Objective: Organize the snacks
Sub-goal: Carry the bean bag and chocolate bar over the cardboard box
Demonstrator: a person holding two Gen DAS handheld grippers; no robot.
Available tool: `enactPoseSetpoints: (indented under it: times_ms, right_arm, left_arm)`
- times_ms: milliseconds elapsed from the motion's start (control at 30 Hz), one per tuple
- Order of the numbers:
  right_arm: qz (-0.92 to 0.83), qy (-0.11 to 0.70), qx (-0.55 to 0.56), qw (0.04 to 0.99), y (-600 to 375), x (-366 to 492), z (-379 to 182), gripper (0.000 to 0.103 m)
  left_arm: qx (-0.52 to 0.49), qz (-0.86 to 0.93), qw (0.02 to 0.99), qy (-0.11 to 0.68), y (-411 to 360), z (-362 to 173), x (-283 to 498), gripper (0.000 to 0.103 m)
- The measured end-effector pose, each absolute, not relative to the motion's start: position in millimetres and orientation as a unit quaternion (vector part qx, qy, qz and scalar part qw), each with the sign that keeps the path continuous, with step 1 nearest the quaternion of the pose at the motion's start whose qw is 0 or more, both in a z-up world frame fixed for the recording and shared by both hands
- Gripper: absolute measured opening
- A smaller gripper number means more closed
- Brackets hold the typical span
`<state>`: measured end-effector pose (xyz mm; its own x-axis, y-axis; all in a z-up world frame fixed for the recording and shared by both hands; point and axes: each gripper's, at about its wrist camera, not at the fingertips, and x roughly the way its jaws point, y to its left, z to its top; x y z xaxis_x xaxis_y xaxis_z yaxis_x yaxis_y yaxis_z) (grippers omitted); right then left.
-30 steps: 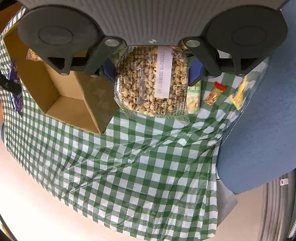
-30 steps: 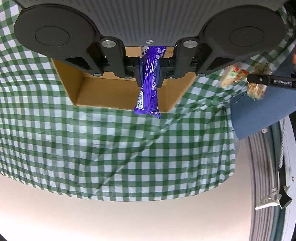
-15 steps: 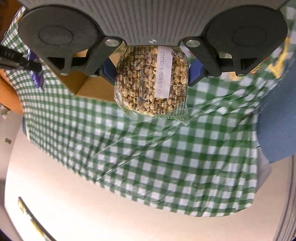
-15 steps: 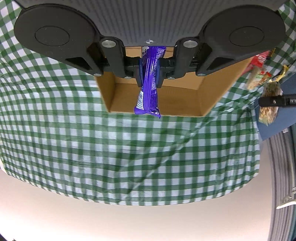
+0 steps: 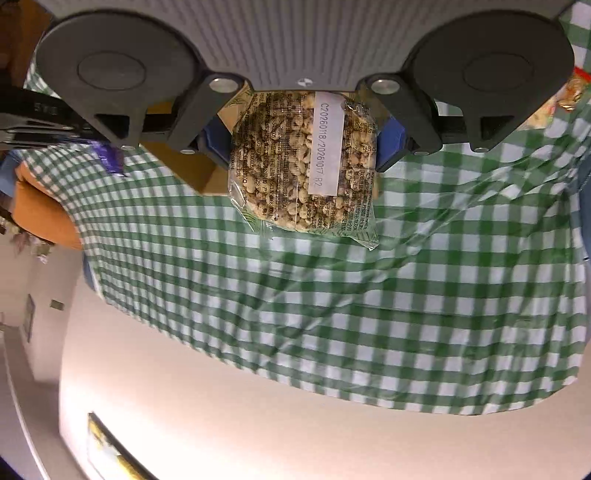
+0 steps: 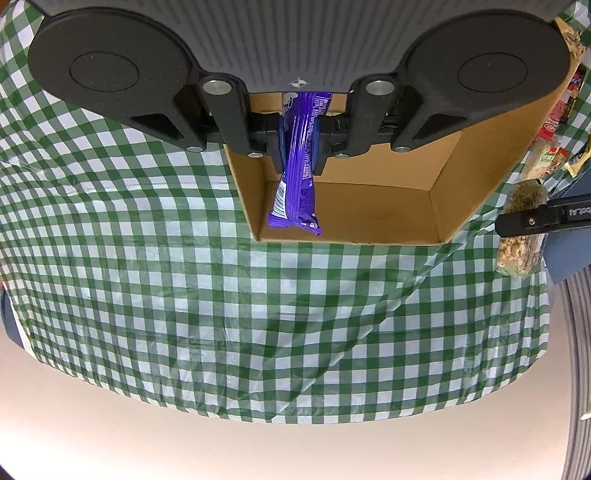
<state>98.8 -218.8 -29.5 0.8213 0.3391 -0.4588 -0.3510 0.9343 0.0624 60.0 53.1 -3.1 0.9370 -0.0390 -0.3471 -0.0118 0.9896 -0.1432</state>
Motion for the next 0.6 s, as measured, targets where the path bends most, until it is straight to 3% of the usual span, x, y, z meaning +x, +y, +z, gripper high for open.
enactPoseSetpoints:
  times_ms: [600]
  right_arm:
    - [0.189, 0.236, -0.023, 0.953, -206.4, 107.9, -25.6, 0.014]
  left_arm:
    - [-0.068, -0.032, 0.982, 0.176, 41.2, -2.4, 60.5, 0.083]
